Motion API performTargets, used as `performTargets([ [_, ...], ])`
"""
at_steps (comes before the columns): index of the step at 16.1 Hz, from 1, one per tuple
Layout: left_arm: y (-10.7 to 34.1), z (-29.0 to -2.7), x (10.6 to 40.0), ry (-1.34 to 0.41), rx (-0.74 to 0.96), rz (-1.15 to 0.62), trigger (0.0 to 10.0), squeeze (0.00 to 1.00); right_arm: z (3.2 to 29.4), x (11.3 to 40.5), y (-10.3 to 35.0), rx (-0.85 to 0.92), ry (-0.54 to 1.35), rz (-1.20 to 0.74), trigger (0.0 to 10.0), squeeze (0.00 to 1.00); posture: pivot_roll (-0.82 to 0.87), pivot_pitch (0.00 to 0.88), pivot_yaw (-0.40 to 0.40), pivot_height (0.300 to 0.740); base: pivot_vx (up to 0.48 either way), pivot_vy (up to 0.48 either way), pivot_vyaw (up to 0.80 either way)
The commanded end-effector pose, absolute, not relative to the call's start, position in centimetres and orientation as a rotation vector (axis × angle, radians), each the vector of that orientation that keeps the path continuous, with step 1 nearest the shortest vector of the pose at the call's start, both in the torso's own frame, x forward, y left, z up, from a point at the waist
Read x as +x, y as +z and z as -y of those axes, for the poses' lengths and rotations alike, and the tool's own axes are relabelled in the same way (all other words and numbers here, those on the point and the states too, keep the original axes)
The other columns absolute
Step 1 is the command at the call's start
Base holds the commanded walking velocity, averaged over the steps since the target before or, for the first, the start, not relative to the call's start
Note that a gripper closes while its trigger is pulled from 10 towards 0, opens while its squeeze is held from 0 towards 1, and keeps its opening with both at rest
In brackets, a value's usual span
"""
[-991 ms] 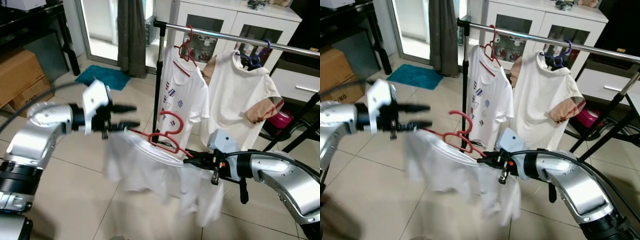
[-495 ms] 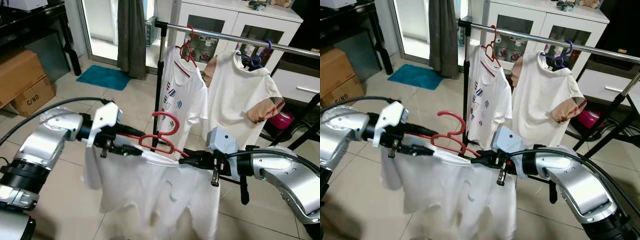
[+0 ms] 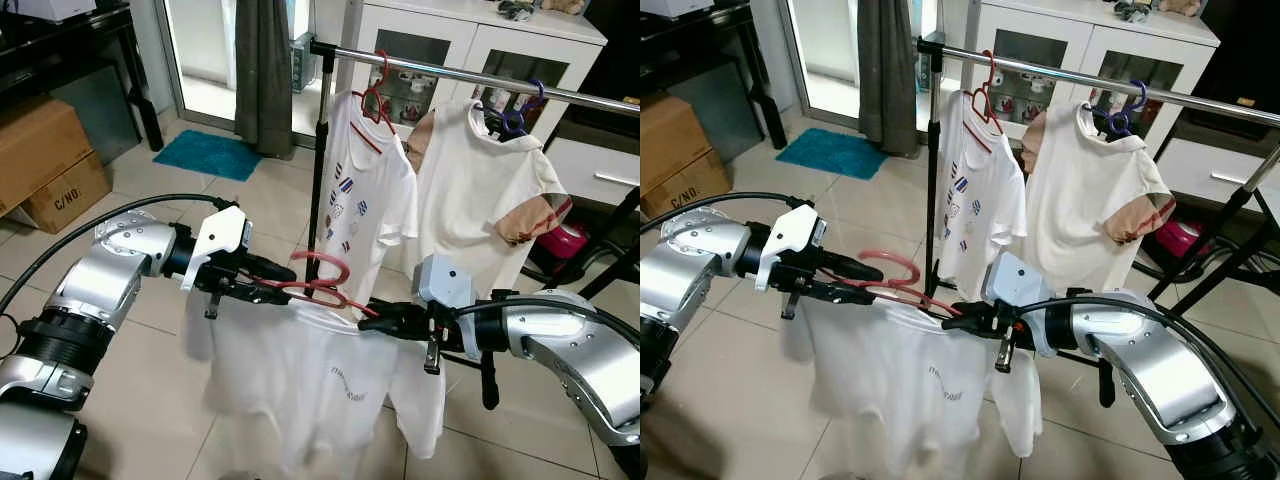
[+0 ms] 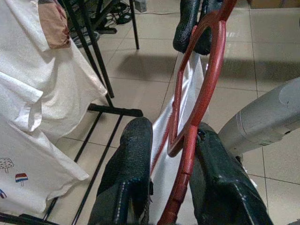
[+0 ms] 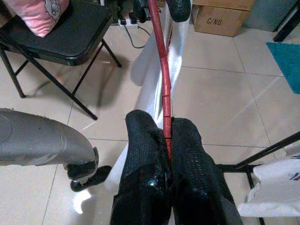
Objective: Hang hanger
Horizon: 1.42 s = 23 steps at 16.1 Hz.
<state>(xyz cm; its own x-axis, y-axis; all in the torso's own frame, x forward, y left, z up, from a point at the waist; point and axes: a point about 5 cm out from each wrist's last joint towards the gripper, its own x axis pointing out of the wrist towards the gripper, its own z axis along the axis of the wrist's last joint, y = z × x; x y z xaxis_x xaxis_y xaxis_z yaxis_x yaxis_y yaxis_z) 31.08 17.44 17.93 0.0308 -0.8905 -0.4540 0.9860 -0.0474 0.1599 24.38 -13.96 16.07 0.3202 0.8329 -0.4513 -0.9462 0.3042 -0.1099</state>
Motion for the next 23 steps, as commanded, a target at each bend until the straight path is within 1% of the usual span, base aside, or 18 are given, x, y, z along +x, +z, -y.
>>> performTargets([
  [1, 18.5, -16.7, 31.1, -1.584, 0.520, -0.201, 0.0, 0.00, 13.6, 24.5, 17.4, -0.414, 1.223, -0.282, 0.0, 0.00, -0.08, 0.000, -0.043, 0.740, 0.000, 0.000, 0.00],
  [4, 18.5, -16.8, 30.9, -1.589, 0.510, -0.198, 0.0, 0.00, 13.5, 24.7, 17.6, -0.414, 1.222, -0.264, 0.0, 0.00, -0.08, 0.000, -0.048, 0.740, 0.000, 0.000, 0.00],
  [5, 18.5, -16.8, 31.0, -1.587, 0.508, -0.195, 0.0, 0.00, 13.4, 24.8, 17.7, -0.421, 1.204, -0.249, 1.8, 0.00, -0.08, 0.000, -0.050, 0.740, 0.000, 0.000, 0.00],
  [6, 18.6, -16.9, 31.2, -1.570, 0.510, -0.184, 0.0, 0.00, 13.2, 25.1, 18.0, -0.389, 1.188, -0.228, 10.0, 0.00, -0.08, 0.000, -0.051, 0.740, 0.000, 0.000, 0.00],
  [7, 18.6, -17.0, 31.3, -1.561, 0.513, -0.182, 0.0, 0.00, 13.1, 25.1, 18.1, -0.352, 1.188, -0.227, 10.0, 0.00, -0.08, 0.000, -0.052, 0.740, 0.000, 0.000, 0.00],
  [8, 18.7, -17.0, 31.3, -1.554, 0.514, -0.179, 0.0, 0.00, 13.0, 25.1, 18.2, -0.344, 1.189, -0.223, 10.0, 1.00, -0.08, 0.000, -0.052, 0.740, 0.000, 0.000, 0.00],
  [14, 18.7, -17.1, 31.4, -1.545, 0.528, -0.177, 0.0, 0.00, 10.8, 25.6, 19.3, -0.380, 1.179, -0.114, 10.0, 1.00, -0.08, 0.000, -0.056, 0.740, 0.000, 0.000, 0.00],
  [15, 18.7, -17.0, 31.4, -1.546, 0.531, -0.175, 0.0, 0.00, 10.6, 25.5, 19.2, -0.399, 1.189, -0.113, 10.0, 0.58, -0.08, 0.000, -0.057, 0.740, 0.000, 0.000, 0.00],
  [16, 18.7, -17.0, 31.4, -1.547, 0.532, -0.173, 0.0, 0.00, 10.4, 25.4, 19.1, -0.419, 1.201, -0.118, 10.0, 0.00, -0.08, 0.000, -0.057, 0.740, 0.000, 0.000, 0.00],
  [18, 18.7, -16.9, 31.4, -1.550, 0.538, -0.170, 0.0, 0.00, 10.0, 25.3, 18.8, -0.422, 1.221, -0.136, 10.0, 0.00, -0.08, 0.000, -0.058, 0.740, 0.000, 0.000, 0.00],
  [19, 18.8, -16.9, 31.4, -1.550, 0.540, -0.166, 0.0, 0.00, 9.7, 25.1, 18.5, -0.413, 1.243, -0.154, 7.8, 0.00, -0.08, 0.000, -0.061, 0.740, 0.000, 0.000, 0.00],
  [20, 18.8, -16.8, 31.5, -1.549, 0.543, -0.162, 0.0, 0.00, 9.6, 25.0, 18.3, -0.403, 1.256, -0.173, 0.0, 0.00, -0.08, 0.000, -0.061, 0.740, 0.000, 0.000, 0.00],
  [23, 18.9, -16.8, 31.5, -1.543, 0.545, -0.158, 0.0, 0.00, 9.4, 24.8, 17.9, -0.371, 1.278, -0.203, 0.0, 0.00, -0.08, 0.000, -0.062, 0.740, 0.000, 0.000, 0.00],
])
